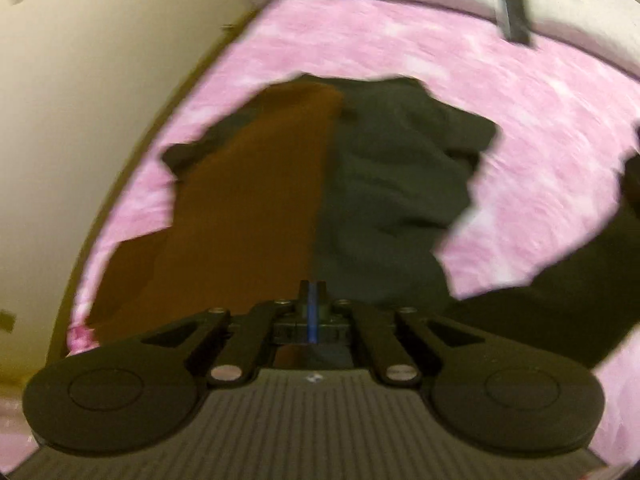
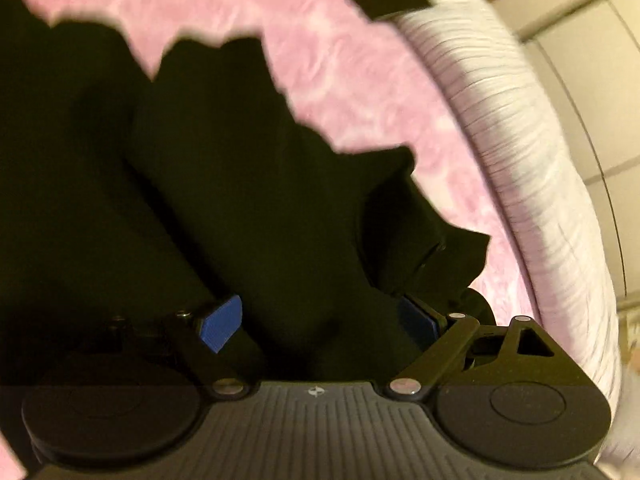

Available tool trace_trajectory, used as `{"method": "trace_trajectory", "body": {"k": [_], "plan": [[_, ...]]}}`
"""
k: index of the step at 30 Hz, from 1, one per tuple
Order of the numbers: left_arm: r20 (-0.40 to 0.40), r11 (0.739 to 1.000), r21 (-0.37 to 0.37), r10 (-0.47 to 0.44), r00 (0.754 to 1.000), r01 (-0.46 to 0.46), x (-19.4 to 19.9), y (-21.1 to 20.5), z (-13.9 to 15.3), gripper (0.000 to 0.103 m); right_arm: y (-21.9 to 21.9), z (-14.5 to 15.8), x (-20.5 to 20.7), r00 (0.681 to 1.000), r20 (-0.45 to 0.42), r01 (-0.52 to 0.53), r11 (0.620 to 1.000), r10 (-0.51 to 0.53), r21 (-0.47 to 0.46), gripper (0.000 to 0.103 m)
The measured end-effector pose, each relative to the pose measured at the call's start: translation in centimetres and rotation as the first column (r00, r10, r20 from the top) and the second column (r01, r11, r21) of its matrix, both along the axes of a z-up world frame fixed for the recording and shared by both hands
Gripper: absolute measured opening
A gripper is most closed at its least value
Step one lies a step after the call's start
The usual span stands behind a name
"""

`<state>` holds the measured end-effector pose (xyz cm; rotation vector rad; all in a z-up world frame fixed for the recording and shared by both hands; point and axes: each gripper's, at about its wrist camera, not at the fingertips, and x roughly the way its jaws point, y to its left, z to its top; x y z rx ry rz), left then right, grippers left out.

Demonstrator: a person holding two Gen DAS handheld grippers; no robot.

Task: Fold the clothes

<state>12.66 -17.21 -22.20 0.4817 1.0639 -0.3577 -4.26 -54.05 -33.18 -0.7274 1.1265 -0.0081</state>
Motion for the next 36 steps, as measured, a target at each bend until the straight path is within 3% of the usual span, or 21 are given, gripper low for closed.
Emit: {"method": "trace_trajectory", "body": {"k": [5, 6, 8, 9, 15, 17, 18, 20, 22, 23, 26, 30, 33, 36], "plan": [[-0.075, 0.992, -0.008, -0.130, 0.989, 0.130, -3.9, -4.8, -3.7, 0.002, -5.5, 3.8, -2.1, 0.987, 0.121, 0.086, 0.988, -0.102, 0.131, 0.088], [-0.087, 0.989, -0.014, -0.146, 0.985, 0.145, -4.8, -5.9, -4.5, 0.003, -6.6, 4.6, -2.5, 0.982, 0.144, 0.102, 0.982, -0.125, 0.159, 0.077], [-0.116, 0.986, -0.024, -0.165, 0.979, 0.164, -6.7, -7.8, -5.4, 0.005, -8.8, 6.1, -3.4, 0.967, 0.189, 0.131, 0.967, -0.173, 0.217, 0.043], [-0.132, 0.985, -0.027, -0.173, 0.976, 0.171, -7.5, -8.8, -5.8, 0.006, -9.9, 6.9, -3.8, 0.958, 0.209, 0.144, 0.959, -0.198, 0.246, 0.007], [-0.161, 0.962, -0.069, -0.274, 0.948, 0.266, -11.3, -17.2, -6.1, 0.007, -16.5, 11.7, -6.4, 0.882, 0.314, 0.203, 0.885, -0.351, 0.420, 0.006], [-0.147, 0.954, -0.087, -0.297, 0.943, 0.287, -12.0, -19.9, -5.5, 0.007, -22.4, 15.2, -9.2, 0.759, 0.425, 0.329, 0.854, -0.493, 0.404, 0.006], [-0.140, 0.949, -0.097, -0.310, 0.940, 0.299, -12.4, -21.3, -5.0, 0.007, -25.8, 16.2, -10.7, 0.677, 0.469, 0.420, 0.820, -0.568, 0.388, 0.006], [-0.126, 0.941, -0.116, -0.330, 0.936, 0.317, -13.2, -23.8, -4.2, 0.011, -32.8, 18.0, -13.6, 0.482, 0.550, 0.595, 0.715, -0.682, 0.366, 0.011], [-0.118, 0.934, -0.142, -0.345, 0.931, 0.328, -14.2, -26.0, -3.4, 0.020, -37.6, 17.9, -16.5, 0.380, 0.540, 0.713, 0.610, -0.751, 0.345, 0.064], [-0.117, 0.929, -0.152, -0.355, 0.928, 0.336, -14.9, -27.1, -3.2, 0.023, -39.9, 17.7, -17.9, 0.330, 0.533, 0.765, 0.552, -0.779, 0.333, 0.070], [-0.117, 0.908, -0.154, -0.408, 0.906, 0.389, -17.4, -29.7, -3.4, 0.031, -40.3, 16.4, -22.6, 0.332, 0.444, 0.757, 0.515, -0.833, 0.401, 0.066], [-0.175, 0.885, -0.176, -0.459, 0.871, 0.431, -21.5, -32.3, -5.0, 0.034, -32.7, 13.4, -29.4, 0.453, 0.285, 0.714, 0.535, -0.845, 0.452, 0.067], [-0.212, 0.825, -0.199, -0.563, 0.799, 0.529, -26.6, -34.3, -6.2, 0.036, -26.8, 11.0, -34.6, 0.541, 0.161, 0.681, 0.542, -0.826, 0.492, 0.067], [-0.228, 0.724, -0.193, -0.690, 0.687, 0.663, -32.3, -35.4, -7.3, 0.047, -20.9, 8.7, -39.7, 0.621, 0.038, 0.650, 0.541, -0.783, 0.534, 0.067]]}}
